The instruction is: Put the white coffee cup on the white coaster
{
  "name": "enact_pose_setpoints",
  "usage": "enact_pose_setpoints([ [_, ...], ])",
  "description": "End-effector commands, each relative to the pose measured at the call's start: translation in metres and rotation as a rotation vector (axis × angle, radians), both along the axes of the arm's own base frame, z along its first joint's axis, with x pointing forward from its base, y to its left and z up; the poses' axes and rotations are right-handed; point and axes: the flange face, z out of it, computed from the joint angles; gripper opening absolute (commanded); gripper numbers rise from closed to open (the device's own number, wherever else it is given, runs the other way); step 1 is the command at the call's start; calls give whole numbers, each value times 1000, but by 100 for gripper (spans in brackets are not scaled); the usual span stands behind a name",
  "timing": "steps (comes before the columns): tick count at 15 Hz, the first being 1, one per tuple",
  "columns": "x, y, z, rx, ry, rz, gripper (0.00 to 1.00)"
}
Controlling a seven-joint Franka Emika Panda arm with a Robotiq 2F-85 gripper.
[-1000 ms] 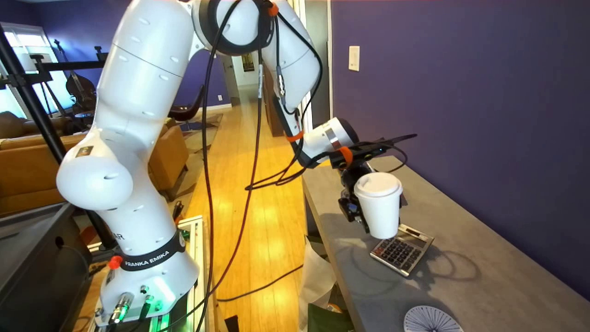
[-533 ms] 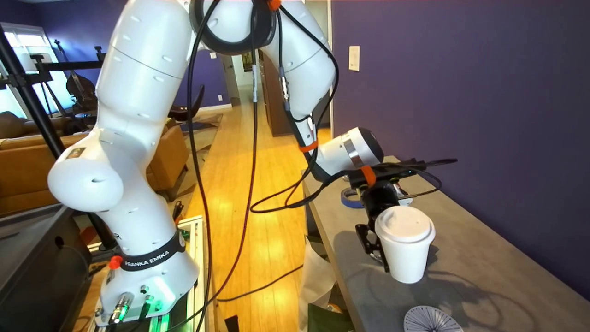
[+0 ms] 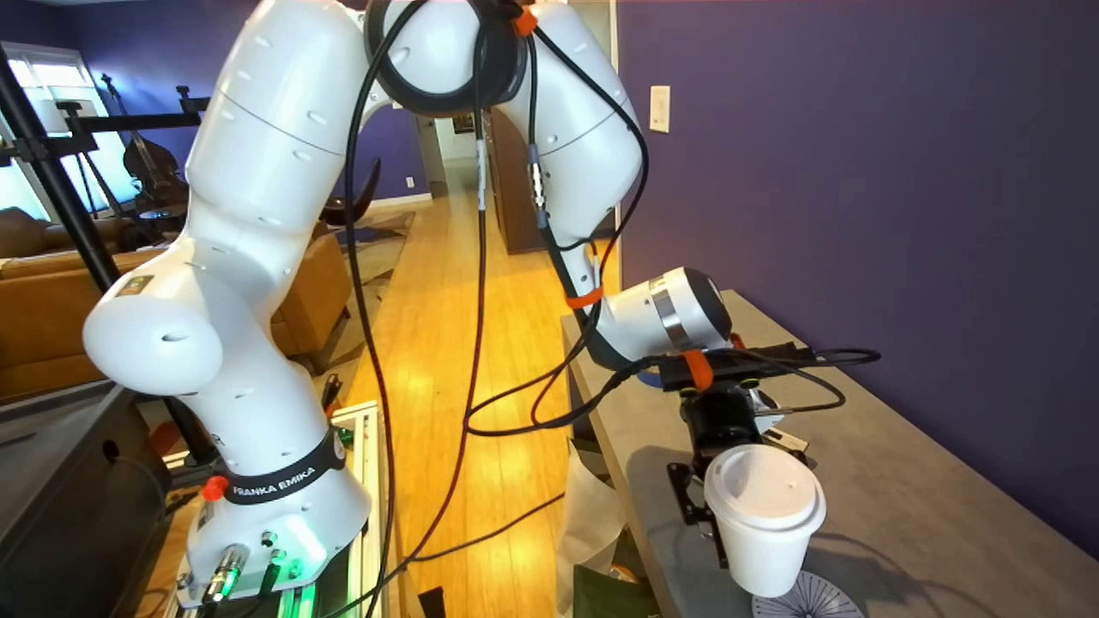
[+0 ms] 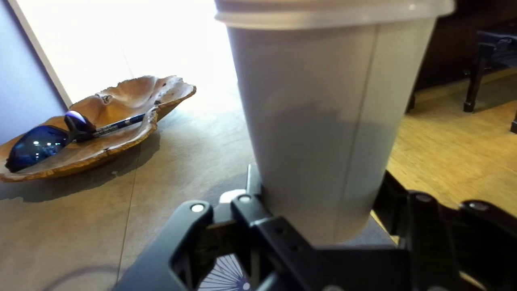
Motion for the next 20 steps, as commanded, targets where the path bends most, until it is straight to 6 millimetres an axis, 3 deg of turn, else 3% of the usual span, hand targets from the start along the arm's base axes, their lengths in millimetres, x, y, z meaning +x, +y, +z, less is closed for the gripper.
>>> enact_pose_setpoints([
  [1,1,-4,-3,1,1,-6,66],
  [5,5,-9,-9,-1,-1,-13,66],
  [6,5,-9,-9,-1,-2,-13,41],
  [13,24,-15,-21,32,21,13,41],
  [20,38,-34,-34,103,43,26,41],
])
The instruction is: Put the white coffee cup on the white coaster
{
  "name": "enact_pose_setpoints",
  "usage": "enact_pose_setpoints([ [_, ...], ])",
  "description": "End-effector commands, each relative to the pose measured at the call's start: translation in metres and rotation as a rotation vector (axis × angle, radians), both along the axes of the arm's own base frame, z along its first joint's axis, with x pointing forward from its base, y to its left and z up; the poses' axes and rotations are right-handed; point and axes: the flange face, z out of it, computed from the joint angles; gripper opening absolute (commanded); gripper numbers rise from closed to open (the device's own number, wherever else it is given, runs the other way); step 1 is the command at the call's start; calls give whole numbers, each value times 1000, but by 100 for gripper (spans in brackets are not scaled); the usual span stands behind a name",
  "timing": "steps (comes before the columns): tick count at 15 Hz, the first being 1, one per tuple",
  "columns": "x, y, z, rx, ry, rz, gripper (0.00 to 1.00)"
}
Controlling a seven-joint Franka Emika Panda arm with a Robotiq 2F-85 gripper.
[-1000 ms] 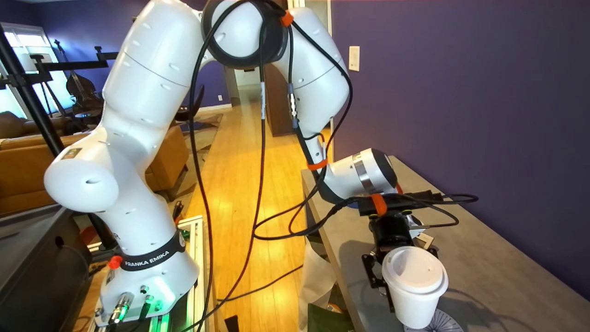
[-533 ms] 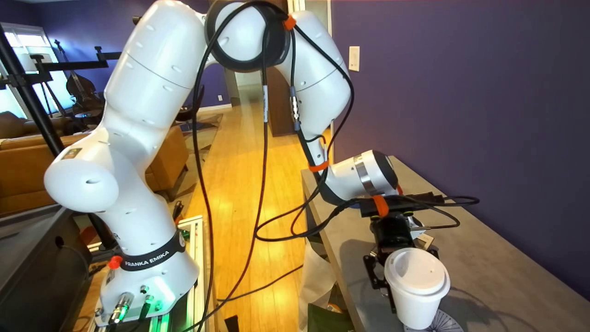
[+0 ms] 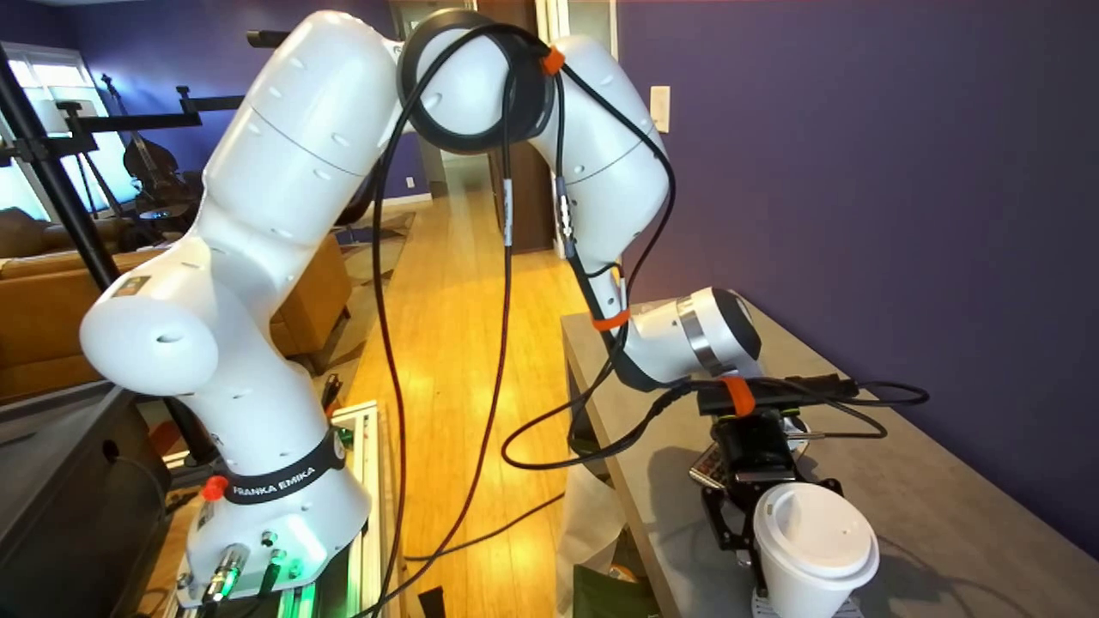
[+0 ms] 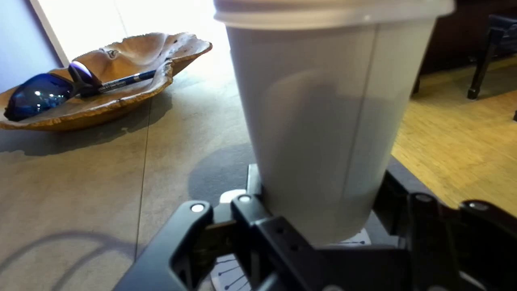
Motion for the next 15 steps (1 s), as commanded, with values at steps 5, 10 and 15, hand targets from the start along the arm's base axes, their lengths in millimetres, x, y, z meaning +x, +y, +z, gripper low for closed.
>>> enact_pose_setpoints([
  [5,9,-21,-17,48,65,0,41],
  [10,12,-20,-21,72,89,16,41],
  [15,13,-16,-22,87,101,27,59],
])
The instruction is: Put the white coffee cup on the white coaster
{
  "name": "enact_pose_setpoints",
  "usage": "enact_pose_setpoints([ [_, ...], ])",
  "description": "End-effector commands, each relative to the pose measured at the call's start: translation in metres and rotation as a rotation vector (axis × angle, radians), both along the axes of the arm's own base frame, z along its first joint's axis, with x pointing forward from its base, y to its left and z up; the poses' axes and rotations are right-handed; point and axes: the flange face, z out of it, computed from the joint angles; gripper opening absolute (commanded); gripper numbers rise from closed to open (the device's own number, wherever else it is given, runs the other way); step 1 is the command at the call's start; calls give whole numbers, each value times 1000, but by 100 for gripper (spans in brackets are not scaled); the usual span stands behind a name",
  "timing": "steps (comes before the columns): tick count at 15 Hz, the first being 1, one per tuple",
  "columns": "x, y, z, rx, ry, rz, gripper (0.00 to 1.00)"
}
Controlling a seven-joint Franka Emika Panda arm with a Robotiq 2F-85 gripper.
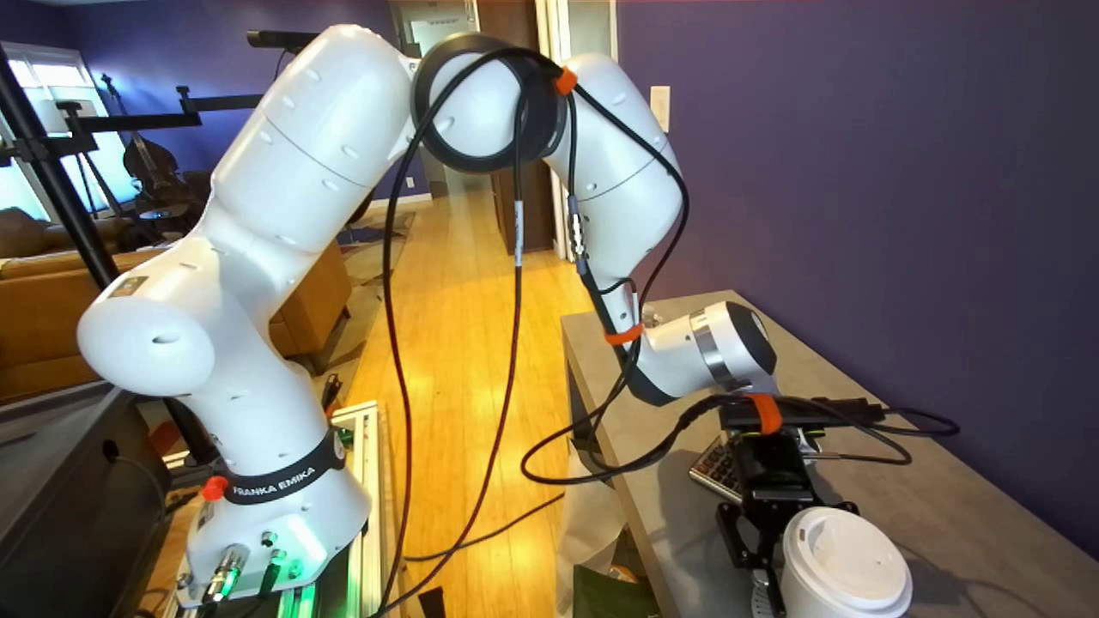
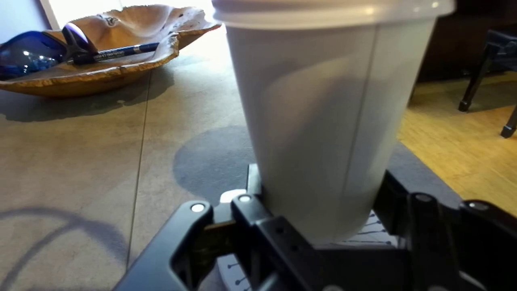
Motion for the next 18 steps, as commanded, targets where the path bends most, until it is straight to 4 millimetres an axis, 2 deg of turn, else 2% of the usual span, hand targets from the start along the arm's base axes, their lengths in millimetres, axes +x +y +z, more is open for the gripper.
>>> enact_pose_setpoints([
  [1,3,2,-7,36,21,12,60],
  [6,3,5,-7,44,21,21,68],
  [8,3,5,-7,44,21,22,76],
  [9,3,6,-8,45,21,22,76],
  [10,3,6,-8,45,21,22,82],
  [12,3,6,-8,46,21,23,82],
  [13,3,7,-8,46,22,24,86],
  [16,3,8,-8,47,21,28,87],
  [18,3,9,-8,48,21,31,91],
])
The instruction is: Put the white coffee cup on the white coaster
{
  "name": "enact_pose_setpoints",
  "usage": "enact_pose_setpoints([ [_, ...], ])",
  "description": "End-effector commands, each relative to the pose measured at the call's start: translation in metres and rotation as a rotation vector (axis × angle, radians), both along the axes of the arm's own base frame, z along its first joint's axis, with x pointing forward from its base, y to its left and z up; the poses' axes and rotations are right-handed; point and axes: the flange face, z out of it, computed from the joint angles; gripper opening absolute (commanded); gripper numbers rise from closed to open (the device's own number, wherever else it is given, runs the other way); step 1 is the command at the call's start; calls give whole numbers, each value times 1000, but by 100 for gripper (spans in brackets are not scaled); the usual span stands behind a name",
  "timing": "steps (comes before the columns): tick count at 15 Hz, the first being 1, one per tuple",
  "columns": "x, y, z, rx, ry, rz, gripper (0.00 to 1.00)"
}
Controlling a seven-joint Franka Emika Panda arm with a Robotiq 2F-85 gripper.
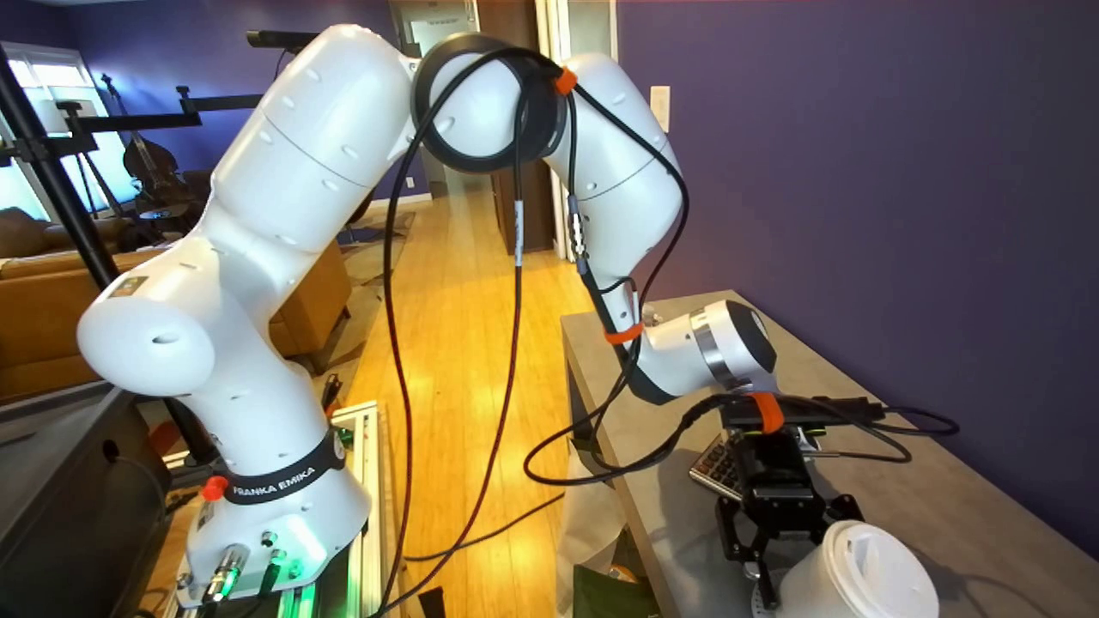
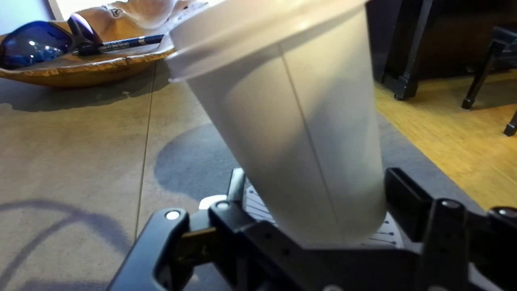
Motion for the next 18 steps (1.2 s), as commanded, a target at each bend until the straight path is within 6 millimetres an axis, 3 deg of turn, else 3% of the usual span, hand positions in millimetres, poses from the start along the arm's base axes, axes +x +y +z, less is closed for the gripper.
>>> enact_pose_setpoints([
  [1,0,7,-8,31,19,19,95],
  [4,0,8,-10,28,16,25,100],
  [12,0,10,-7,35,14,18,100],
  [18,7,52,36,79,-17,61,100],
])
